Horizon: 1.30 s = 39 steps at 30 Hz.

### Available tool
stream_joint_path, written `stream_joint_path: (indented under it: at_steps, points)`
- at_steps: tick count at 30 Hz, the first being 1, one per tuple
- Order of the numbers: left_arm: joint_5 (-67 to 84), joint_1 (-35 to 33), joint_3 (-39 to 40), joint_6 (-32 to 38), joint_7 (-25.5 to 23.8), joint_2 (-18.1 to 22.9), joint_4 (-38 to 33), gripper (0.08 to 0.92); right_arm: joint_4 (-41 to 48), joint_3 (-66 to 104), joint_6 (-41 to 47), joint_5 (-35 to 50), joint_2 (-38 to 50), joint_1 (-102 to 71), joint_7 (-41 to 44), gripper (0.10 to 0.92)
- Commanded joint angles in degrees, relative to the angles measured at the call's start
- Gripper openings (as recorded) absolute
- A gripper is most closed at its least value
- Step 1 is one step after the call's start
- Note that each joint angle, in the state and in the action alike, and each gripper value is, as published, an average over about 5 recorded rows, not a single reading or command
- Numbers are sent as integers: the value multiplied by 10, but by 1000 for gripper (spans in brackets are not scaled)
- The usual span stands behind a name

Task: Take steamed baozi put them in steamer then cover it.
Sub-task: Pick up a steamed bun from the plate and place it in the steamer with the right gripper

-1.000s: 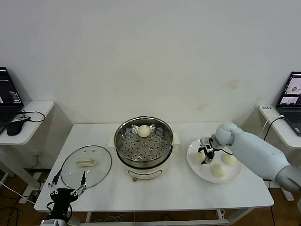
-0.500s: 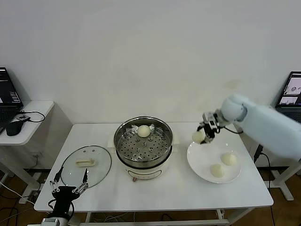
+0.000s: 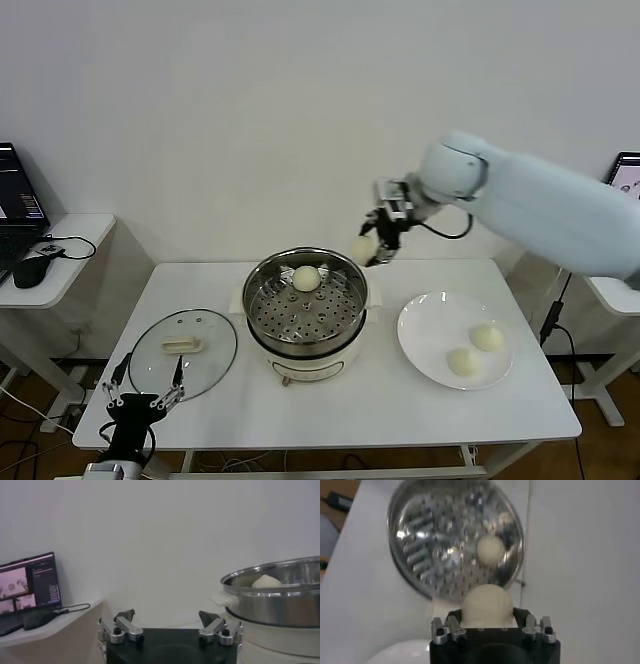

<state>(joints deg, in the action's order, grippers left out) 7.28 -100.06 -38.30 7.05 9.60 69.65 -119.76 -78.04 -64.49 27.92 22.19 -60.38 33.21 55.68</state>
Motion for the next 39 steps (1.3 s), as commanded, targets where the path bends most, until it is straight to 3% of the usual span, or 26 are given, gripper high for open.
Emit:
stream_joint_path:
  at_steps: [1, 26, 33, 39]
  points:
    - [1, 0, -2, 3, 0, 0, 0, 823, 75, -24, 50, 40, -154, -31, -29, 653]
    - [2, 3, 0, 10, 0, 2, 1, 823, 265, -5, 29, -50, -291, -134, -46, 657]
    - [2, 3, 0, 11, 0, 2, 1, 823, 277, -2, 29, -65, -295, -139, -43, 661]
    - [2, 2, 2, 10, 0, 4, -1, 823, 240, -4, 32, -68, -262, -117, -25, 766]
